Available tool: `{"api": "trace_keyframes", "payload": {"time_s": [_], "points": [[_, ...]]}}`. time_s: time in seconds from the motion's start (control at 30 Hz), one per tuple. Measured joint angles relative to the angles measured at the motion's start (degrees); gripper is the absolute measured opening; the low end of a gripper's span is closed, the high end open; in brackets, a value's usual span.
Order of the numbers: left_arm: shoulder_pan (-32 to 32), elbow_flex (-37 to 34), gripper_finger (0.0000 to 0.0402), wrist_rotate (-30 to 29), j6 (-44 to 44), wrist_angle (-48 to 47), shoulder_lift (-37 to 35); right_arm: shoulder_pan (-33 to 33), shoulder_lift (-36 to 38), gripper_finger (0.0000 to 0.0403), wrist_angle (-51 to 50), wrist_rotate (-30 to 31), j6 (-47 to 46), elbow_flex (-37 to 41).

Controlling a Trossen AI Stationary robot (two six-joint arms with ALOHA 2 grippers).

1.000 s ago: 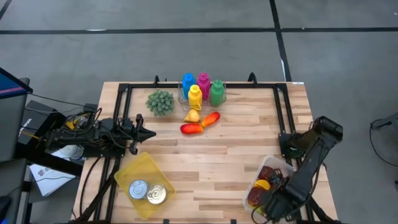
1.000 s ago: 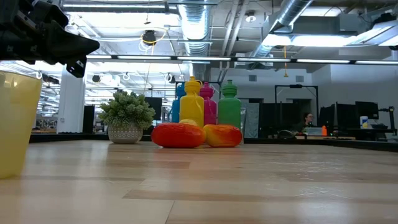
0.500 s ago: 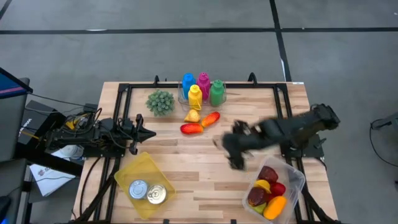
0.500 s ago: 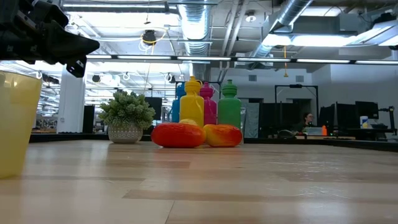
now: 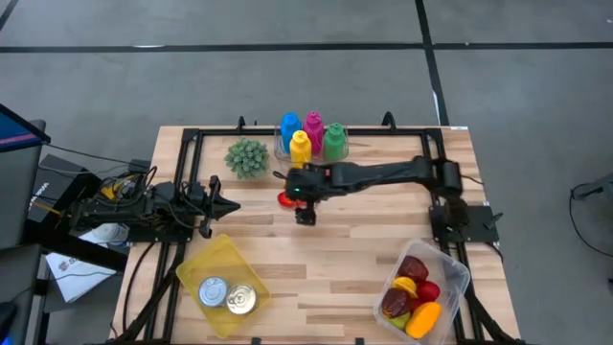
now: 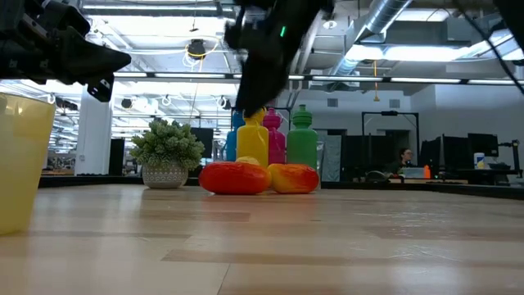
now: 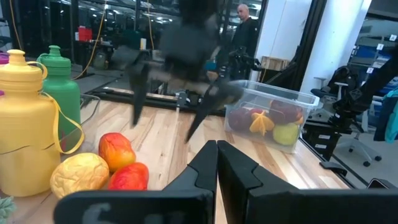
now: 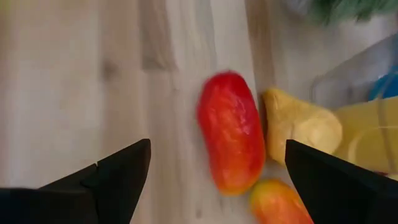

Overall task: Pick & Place Food Item
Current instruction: Put the left red mango into the white bin

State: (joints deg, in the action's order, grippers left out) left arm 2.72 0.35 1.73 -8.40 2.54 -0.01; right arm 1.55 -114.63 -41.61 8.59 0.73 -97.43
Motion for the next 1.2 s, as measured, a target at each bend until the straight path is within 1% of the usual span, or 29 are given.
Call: {"api": "trace_keyframes", "payload": {"time_s": [0.1,0.3,0.43,0.53,0.7,0.73,0.8,0.93,1.0,1.07,1.1,1.2], "points": [[0.0,0.0,0.0000,0.0,0.0,0.0,0.0,1.6,-4.2,0.0360,0.6,0.1,2.6,0.0],[0.0,0.0,0.0000,0.0,0.0,0.0,0.0,3.2,-10.9,0.0360,1.2,0.2,3.1,0.0],[0.0,0.0,0.0000,0.0,0.0,0.0,0.0,3.6,-13.8,0.0353,0.9,0.2,0.7,0.0],[0.0,0.0,0.0000,0.0,0.0,0.0,0.0,3.1,-14.0,0.0317,0.7,0.0,-0.6,0.0],[0.0,0.0,0.0000,0.0,0.0,0.0,0.0,1.2,-13.7,0.0225,0.1,-1.2,-1.0,0.0],[0.0,0.0,0.0000,0.0,0.0,0.0,0.0,0.9,-13.6,0.0217,0.1,-1.3,-1.2,0.0],[0.0,0.0,0.0000,0.0,0.0,0.0,0.0,0.1,-13.6,0.0217,-0.8,-2.1,-2.1,-0.2],[0.0,0.0,0.0000,0.0,0.0,0.0,0.0,-1.7,-11.7,0.0217,-4.1,-7.6,-2.9,-2.6],[0.0,0.0,0.0000,0.0,0.0,0.0,0.0,-3.0,-8.9,0.0217,-8.3,-11.3,-2.9,-3.7],[0.0,0.0,0.0000,0.0,0.0,0.0,0.0,-4.4,-5.5,0.0217,-8.7,-15.6,-2.9,-4.6],[0.0,0.0,0.0000,0.0,0.0,0.2,0.0,-5.0,-3.4,0.0217,-10.1,-18.1,-2.9,-4.6],[0.0,0.0,0.0000,0.0,0.0,0.0,0.0,-6.6,3.6,0.0217,-10.2,-28.0,-4.5,-4.6]]}}
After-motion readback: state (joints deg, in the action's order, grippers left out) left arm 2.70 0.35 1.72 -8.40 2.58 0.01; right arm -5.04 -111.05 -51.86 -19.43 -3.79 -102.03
